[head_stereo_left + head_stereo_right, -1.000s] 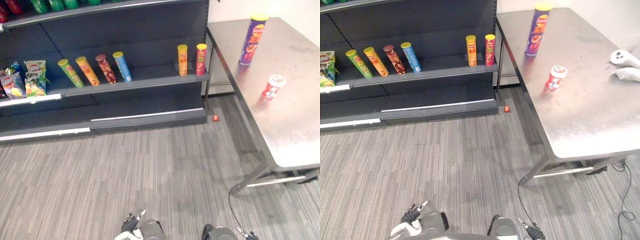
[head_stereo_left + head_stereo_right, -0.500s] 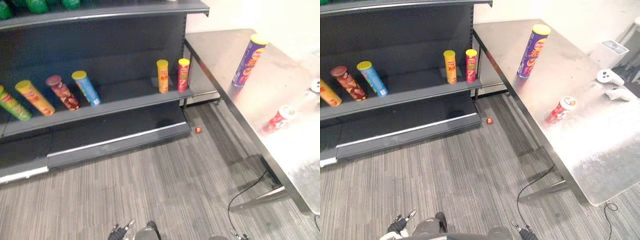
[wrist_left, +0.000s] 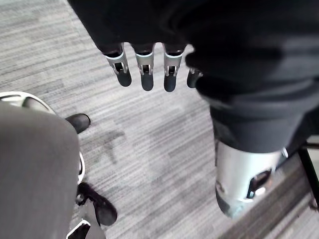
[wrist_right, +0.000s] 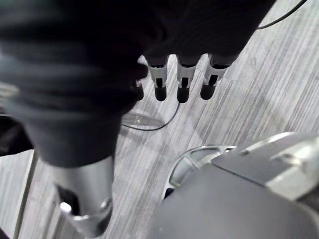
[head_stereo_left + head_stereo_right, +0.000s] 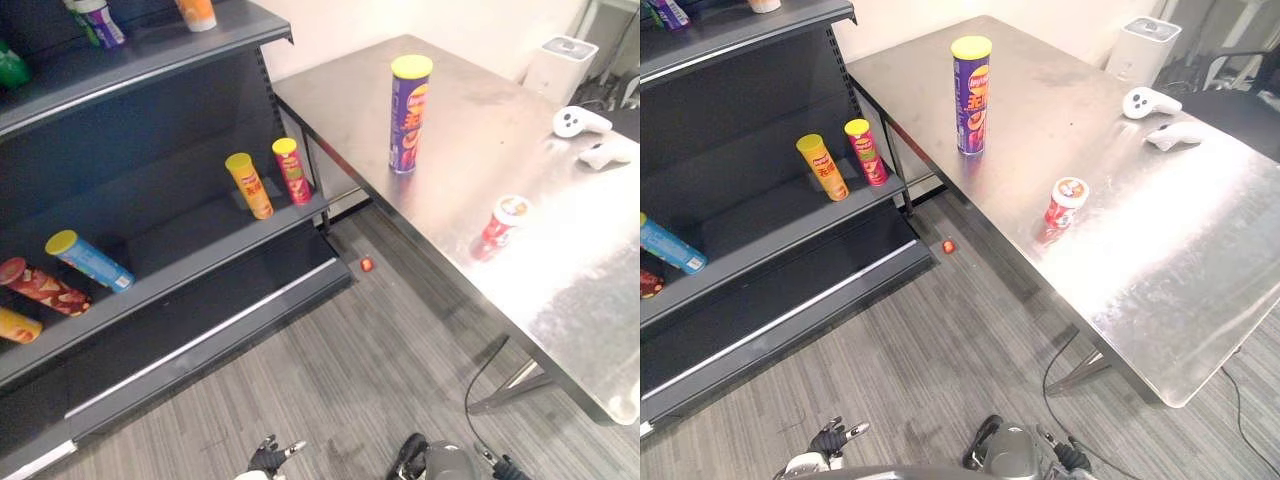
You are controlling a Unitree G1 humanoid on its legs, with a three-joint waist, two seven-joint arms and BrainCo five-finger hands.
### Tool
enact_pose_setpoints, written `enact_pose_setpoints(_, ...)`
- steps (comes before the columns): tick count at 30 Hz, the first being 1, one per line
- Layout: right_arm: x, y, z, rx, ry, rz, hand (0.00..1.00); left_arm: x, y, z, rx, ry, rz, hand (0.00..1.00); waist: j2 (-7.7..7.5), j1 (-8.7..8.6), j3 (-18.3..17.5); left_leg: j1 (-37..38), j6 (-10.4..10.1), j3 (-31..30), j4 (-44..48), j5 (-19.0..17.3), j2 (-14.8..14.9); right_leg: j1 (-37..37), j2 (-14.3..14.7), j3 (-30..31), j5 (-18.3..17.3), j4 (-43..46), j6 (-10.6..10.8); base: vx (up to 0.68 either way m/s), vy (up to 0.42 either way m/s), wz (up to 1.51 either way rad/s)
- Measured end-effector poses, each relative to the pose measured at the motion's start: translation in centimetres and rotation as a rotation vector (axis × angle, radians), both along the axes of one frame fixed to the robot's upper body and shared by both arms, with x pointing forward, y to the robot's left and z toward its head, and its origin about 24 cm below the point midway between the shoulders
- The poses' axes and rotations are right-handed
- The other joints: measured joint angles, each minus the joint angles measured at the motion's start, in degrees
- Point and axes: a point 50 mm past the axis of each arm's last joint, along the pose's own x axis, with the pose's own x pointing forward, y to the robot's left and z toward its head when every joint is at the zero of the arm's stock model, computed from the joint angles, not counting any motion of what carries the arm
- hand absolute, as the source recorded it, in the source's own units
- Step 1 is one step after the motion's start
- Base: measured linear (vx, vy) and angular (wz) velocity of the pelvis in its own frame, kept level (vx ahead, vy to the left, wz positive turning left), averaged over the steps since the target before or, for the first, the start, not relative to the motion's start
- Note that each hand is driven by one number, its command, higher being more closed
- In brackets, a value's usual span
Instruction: Put the gum and the chips on the shelf.
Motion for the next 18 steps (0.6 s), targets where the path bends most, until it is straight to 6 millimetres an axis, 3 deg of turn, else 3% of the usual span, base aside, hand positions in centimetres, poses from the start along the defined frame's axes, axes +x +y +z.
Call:
enact_pose_setpoints(3,0.5,0.5,0.1,0.007,-0.023,0.011,0.00,0.2,0.2,0.1,-0.009,-0.011,0.046,0.00,-0.73,0.09,-0.3,-0.4,0.3,2.9,2.9,-4.3,1.0,0.3,0.9,-0.4,-1.0,-1.8,-0.3,-0.06,0.029,-0.25)
enact_pose_setpoints(5,0.0,0.4,0.0,0.003,-0.005,0.036,0.00,-0.1,0.1,0.0,-0.013,-0.003,0.064,0.00,0.01,0.18,-1.2,-2.6,-1.1,5.3,9.9,-9.4,4.0,0.4,0.7,-1.0,-1.8,-0.3,-1.4,0.01,0.034,-0.50)
enact_pose_setpoints(6,-0.4,0.2,0.0,-0.004,0.010,0.069,0.00,-0.4,0.0,-0.1,-0.017,0.009,0.069,0.00,0.29,0.12,-1.9,-3.6,-1.3,6.6,17.9,-10.7,6.4,1.0,1.6,-0.1,-2.2,-1.5,-0.7,0.11,0.108,-0.54)
enact_pose_setpoints(7,-0.4,0.4,-0.1,-0.002,0.016,0.082,0.00,-0.3,0.4,-0.1,-0.013,0.010,0.082,0.00,0.11,0.16,-1.7,-5.5,-0.8,6.6,25.0,-10.5,8.6,1.0,1.9,0.6,-2.1,-1.9,-0.6,0.13,0.013,-0.75)
enact_pose_setpoints(8,-0.9,0.5,-0.2,0.003,0.033,0.094,0.00,0.0,0.5,0.0,-0.016,-0.003,0.107,0.00,0.09,0.20,-1.8,-9.0,2.6,5.4,37.4,-7.1,12.2,2.4,3.0,2.5,-1.1,-4.5,-0.5,0.09,-0.054,-0.93)
enact_pose_setpoints(9,-1.2,0.3,-0.2,0.000,0.043,0.092,0.00,-0.2,0.5,0.0,-0.014,-0.001,0.120,0.00,0.06,0.23,-2.0,-12.0,3.2,2.1,46.1,-2.3,14.3,4.6,3.9,5.8,0.4,-7.6,-0.8,0.10,-0.076,-1.06)
enact_pose_setpoints(10,-1.1,0.1,-0.2,-0.005,0.041,0.091,0.00,-0.4,0.4,-0.1,-0.017,0.003,0.127,0.00,-0.02,0.41,-1.9,-13.5,2.5,0.2,48.9,-2.7,14.6,5.0,4.1,7.0,0.6,-8.4,-0.9,0.19,0.119,-1.13)
enact_pose_setpoints(11,-1.1,0.0,-0.1,-0.007,0.041,0.080,0.00,-0.4,0.2,-0.1,-0.024,0.000,0.136,0.00,0.94,0.44,-1.9,-15.3,1.7,-2.2,50.1,-5.2,14.0,5.5,3.9,10.2,0.9,-9.5,-1.1,0.23,0.194,-1.17)
enact_pose_setpoints(13,-1.5,-0.1,-0.2,-0.003,0.054,0.060,0.00,-0.4,0.3,-0.1,-0.033,-0.005,0.172,0.00,1.17,0.52,-2.0,-17.4,2.2,-2.8,48.5,-7.1,12.6,6.2,3.3,14.8,1.4,-10.4,-0.4,0.21,0.185,-1.17)
enact_pose_setpoints(15,-1.5,-0.1,-0.2,-0.004,0.055,0.045,0.00,-0.6,0.5,0.0,-0.017,-0.013,0.189,0.00,1.05,1.43,-2.0,-18.2,2.6,-4.3,37.6,-7.2,11.0,6.6,2.4,20.7,2.2,-11.2,1.2,0.17,0.224,-1.32)
enact_pose_setpoints(18,-1.6,-0.6,-0.1,-0.015,0.047,0.007,0.00,-0.6,0.4,0.0,-0.011,-0.007,0.189,0.00,1.08,1.13,-2.0,-17.8,2.9,-9.3,18.9,-3.2,7.6,6.9,1.7,25.4,3.7,-13.3,4.0,0.16,0.284,-1.05)
